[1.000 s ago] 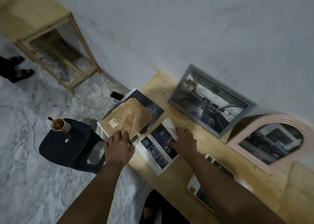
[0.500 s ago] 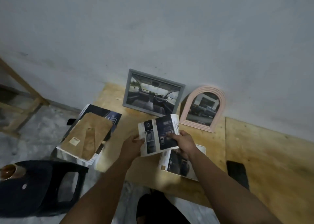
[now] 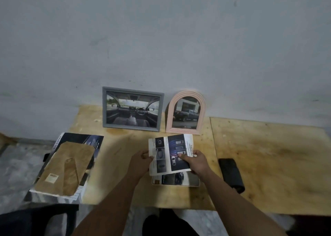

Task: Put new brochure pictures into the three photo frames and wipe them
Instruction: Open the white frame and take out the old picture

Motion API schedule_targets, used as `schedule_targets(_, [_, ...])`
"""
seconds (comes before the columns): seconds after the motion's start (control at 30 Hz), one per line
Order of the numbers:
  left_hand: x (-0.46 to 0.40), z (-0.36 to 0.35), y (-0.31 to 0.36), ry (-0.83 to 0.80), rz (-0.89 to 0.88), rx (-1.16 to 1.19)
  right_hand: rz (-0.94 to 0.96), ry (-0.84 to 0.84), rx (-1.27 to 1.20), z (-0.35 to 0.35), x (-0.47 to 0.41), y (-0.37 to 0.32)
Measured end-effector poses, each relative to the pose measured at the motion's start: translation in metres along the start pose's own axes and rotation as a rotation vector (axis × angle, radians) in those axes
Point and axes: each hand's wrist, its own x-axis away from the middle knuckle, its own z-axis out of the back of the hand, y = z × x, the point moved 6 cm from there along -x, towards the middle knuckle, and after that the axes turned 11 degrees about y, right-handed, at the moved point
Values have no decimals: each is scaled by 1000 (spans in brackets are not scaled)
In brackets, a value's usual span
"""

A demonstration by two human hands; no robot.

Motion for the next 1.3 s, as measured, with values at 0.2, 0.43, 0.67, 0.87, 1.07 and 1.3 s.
schedule_targets(0.2, [-2,-8,-5,-30,-28,-112,4,50,28,12,1,15])
schedule_targets(0.43, [0,-20,-10,-62,-59,-162,-3,145,127,32,-9,47])
schedule_targets(0.67, [-5,-15,-11,77,-48,-218,-14,59,55,33,-13,49])
schedule_targets(0.87, [-9,35,-12,247,3,-92,23,-67,52,-10,-11,16])
schedule_targets(1.07, [-8,77,-48,359,246,167,205,-242,264,-86,-24,-18])
schedule_targets(1.3, [13,102,-86,434,474,418,424,-353,503,-179,-36,-33])
